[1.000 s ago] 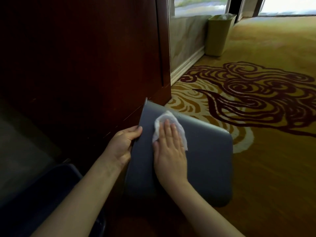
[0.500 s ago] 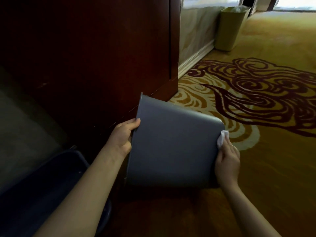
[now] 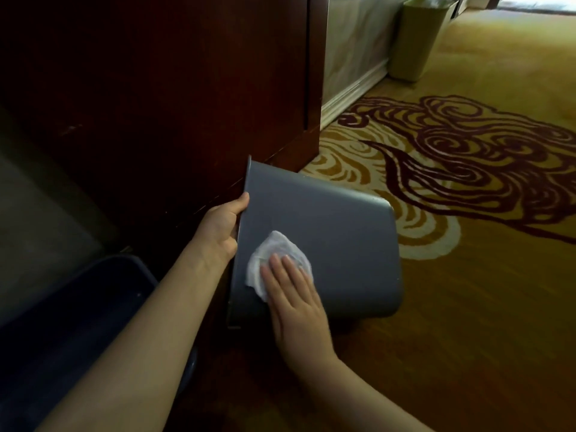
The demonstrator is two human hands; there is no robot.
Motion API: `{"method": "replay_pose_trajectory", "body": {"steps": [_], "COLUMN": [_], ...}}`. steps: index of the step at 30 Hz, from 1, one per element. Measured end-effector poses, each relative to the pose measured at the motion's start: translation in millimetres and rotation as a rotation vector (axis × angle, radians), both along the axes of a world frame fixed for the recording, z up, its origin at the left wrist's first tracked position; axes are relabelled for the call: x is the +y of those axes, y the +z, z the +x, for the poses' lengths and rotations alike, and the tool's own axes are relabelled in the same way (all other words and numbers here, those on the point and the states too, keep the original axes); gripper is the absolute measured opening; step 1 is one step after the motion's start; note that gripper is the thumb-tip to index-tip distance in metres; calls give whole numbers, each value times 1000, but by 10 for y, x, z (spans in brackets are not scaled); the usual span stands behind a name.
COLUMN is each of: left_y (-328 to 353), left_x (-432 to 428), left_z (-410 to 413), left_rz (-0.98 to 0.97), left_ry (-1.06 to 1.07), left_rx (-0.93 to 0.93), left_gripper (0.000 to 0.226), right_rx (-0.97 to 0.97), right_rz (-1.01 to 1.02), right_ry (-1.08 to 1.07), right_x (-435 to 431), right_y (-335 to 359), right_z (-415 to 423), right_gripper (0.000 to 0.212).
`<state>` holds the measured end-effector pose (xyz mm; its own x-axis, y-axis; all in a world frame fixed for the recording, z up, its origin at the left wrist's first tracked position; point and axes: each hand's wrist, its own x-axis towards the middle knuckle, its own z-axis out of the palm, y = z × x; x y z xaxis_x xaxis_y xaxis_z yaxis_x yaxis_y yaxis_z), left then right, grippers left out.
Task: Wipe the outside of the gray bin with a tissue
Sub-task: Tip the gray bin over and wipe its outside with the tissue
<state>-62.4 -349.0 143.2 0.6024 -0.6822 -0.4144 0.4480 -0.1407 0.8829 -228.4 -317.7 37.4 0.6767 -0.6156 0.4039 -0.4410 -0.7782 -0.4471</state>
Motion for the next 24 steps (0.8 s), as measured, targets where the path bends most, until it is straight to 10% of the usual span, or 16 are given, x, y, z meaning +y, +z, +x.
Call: {"method": "replay_pose_trajectory", "body": {"steps": [14, 20, 24], "left_y": [7, -30, -45], "left_x": [-47, -2, -8], "left_z": [-103, -63, -60], "left_rz": [57, 84, 93], "left_ry": [72, 120, 135], "left_rx": [-162, -115, -102], "left_gripper": [15, 14, 16], "right_rx": [-351, -645, -634], "right_rz": [376, 938, 518], "right_ry": [-553, -835, -714], "right_x": [-810, -1085, -812], "right_y": [-455, -263, 106], "right_z": [-996, -1109, -1028], "right_gripper": [44, 33, 34]}}
